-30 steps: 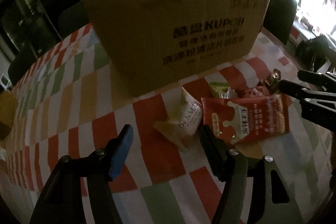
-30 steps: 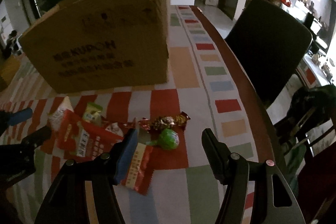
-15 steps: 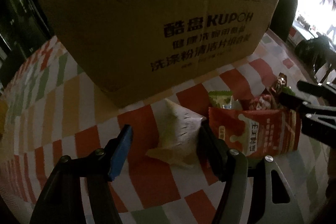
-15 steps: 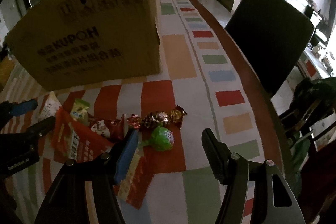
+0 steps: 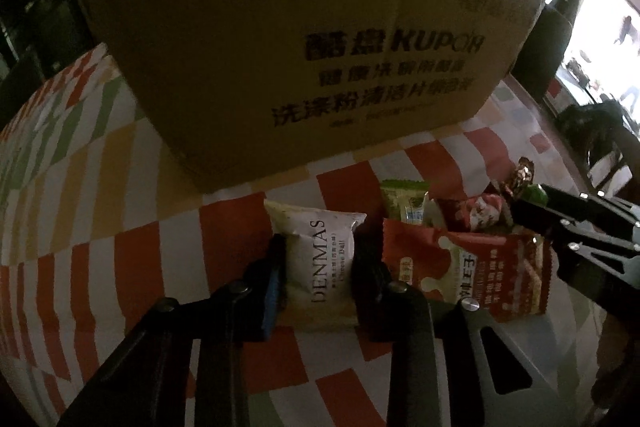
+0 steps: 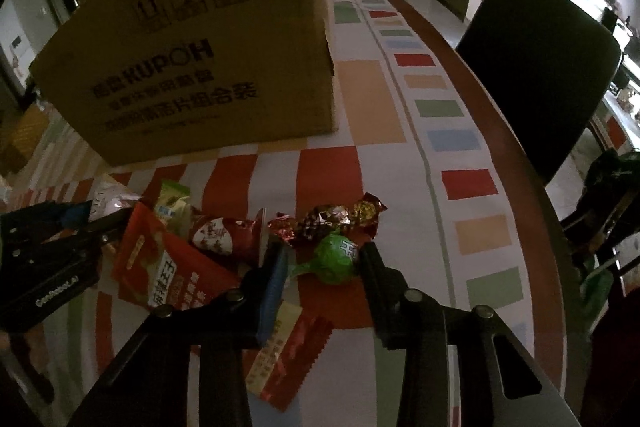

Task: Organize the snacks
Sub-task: 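Grasp the white DENMAS bag with the left tool while the right tool grasps a green lollipop, then lift the DENMAS bag and lollipop and carry them over the box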

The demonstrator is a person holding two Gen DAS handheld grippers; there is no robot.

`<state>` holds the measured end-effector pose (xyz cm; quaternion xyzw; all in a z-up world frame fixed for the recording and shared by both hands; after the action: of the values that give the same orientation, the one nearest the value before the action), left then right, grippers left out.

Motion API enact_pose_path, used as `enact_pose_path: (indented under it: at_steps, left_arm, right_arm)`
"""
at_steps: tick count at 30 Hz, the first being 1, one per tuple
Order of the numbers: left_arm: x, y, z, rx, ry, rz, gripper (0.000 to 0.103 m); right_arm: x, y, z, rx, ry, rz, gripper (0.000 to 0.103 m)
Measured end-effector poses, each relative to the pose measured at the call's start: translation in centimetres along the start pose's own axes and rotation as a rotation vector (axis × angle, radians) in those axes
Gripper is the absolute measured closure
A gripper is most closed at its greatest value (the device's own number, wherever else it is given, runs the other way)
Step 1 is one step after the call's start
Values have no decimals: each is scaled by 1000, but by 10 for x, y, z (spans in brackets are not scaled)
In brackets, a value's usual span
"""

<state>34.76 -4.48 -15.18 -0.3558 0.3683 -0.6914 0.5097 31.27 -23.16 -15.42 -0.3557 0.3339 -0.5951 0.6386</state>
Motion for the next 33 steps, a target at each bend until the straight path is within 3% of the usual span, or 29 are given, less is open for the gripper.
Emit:
enact_pose_path:
  at_steps: [8, 10, 21, 33]
  left_arm:
    - [9, -30, -4, 65, -22, 14, 73]
    - [12, -41, -5, 81, -31, -4, 73]
    - [22, -86, -8, 150, -63, -46, 73]
    - [33, -137, 12, 257, -75, -83, 73]
  right_arm:
    - [4, -12, -3, 22, 9, 25, 65]
    - [4, -19, -2, 37, 2, 32, 77]
    - [0, -47, -1, 93, -21, 90, 77]
    - [-6, -116, 30, 266, -80, 89, 77]
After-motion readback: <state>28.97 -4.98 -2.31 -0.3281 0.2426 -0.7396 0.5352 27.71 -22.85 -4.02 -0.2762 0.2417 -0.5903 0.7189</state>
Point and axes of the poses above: each gripper's, at about its wrist camera, not at the fingertips, and y roughly the way its jaws point, x to its right, z to its top, the point moved 3 cm from there along y, roughly the way its jaws point, and after that the axes turned 10 degrees about -y, right-handed, at the moved point
